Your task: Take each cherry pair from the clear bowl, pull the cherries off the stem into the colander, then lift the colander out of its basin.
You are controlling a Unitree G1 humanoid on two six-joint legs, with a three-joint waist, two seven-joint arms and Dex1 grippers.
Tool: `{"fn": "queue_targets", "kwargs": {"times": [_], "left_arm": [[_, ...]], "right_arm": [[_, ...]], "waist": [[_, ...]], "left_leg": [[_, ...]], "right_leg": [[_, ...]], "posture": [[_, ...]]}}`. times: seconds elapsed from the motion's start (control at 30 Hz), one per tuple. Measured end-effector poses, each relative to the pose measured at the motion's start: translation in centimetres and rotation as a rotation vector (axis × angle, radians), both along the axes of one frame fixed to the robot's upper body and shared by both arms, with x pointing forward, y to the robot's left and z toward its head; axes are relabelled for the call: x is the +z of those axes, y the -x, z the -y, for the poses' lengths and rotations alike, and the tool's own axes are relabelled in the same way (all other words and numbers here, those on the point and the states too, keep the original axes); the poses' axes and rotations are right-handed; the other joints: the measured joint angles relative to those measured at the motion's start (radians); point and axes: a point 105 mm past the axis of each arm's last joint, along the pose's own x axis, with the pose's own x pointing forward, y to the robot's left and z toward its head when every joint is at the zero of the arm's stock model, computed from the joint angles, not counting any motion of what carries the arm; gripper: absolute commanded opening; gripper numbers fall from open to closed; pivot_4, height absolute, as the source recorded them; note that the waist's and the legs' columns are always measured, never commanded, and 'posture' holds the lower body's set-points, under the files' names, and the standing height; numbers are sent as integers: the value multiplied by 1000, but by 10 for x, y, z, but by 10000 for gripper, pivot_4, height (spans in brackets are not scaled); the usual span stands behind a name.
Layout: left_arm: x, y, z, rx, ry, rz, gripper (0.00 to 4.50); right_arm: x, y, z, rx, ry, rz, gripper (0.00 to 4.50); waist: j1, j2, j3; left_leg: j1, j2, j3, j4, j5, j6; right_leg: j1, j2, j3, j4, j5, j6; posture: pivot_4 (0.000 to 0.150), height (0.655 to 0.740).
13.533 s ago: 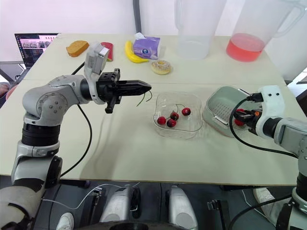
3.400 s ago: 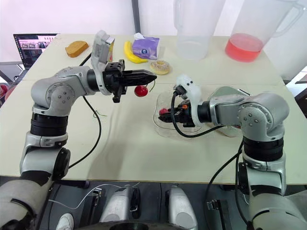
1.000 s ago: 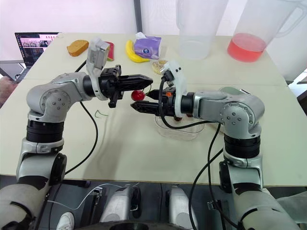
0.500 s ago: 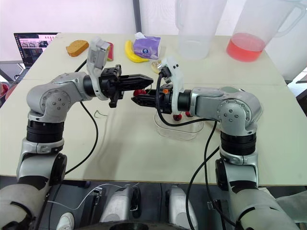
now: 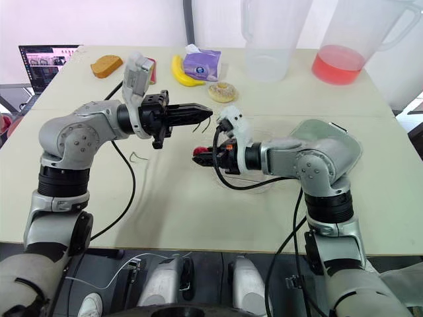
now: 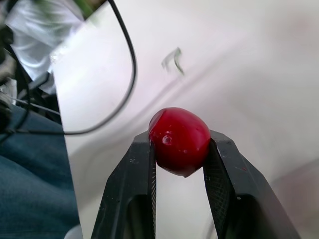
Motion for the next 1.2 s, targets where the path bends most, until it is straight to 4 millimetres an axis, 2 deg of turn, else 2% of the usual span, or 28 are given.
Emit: {"fn": "queue_targets", "kwargs": {"times": [0.17, 0.3, 0.37, 0.47, 0.63, 0.8, 1.0, 1.2], "left_arm": [[0, 0, 0, 1, 0, 0, 0], [0, -1, -1, 6, -4, 1, 0], [0, -2, -5, 19, -13, 4, 0], [-6, -3, -13, 47, -39, -3, 0], [-21, -2, -27, 82, -85, -29, 0], [-23, 2, -32, 90, -116, -5, 0], [-26, 5, -32, 88, -123, -4, 0], [-26, 5, -32, 90, -124, -1, 0]], "right_arm": [[9, -3, 1, -17, -25, 23, 8272], [16, -5, 9, -50, -47, 39, 8272], [22, -3, 20, -72, -38, 57, 8272], [29, 1, 53, -162, 0, 95, 8272], [33, 2, 125, -430, 101, 128, 8272], [19, 5, 196, -720, 294, 132, 8272], [-8, 9, 235, -880, 400, 55, 8272], [-20, 0, 241, -910, 408, 48, 8272]], "waist": [[-1, 0, 0], [2, 0, 0], [3, 0, 0], [4, 0, 0], [3, 0, 0], [3, 0, 0], [1, 0, 0], [2, 0, 0]], "left_leg": [[0, 0, 0, 0, 0, 0], [0, 0, 0, 0, 0, 0], [0, 0, 0, 0, 0, 0], [0, 0, 0, 0, 0, 1], [0, 0, 0, -1, 0, 1], [0, 0, 0, -1, 0, 1], [0, 0, 1, -1, 0, 1], [0, 0, 1, -1, 0, 1]], "right_leg": [[0, 0, 0, 0, 0, 0], [0, 0, 0, 0, 0, 0], [0, -1, 0, 0, 0, 0], [0, -1, 0, -1, 0, 0], [1, -1, 0, -1, 0, 0], [1, 0, 1, -2, 0, 0], [1, 1, 1, -2, 0, 0], [1, 1, 1, -2, 0, 0]], "posture": [[1500, 7400], [1500, 7400], [1500, 7400], [1500, 7400], [1500, 7400], [1500, 7400], [1500, 7400], [1500, 7400]]}}
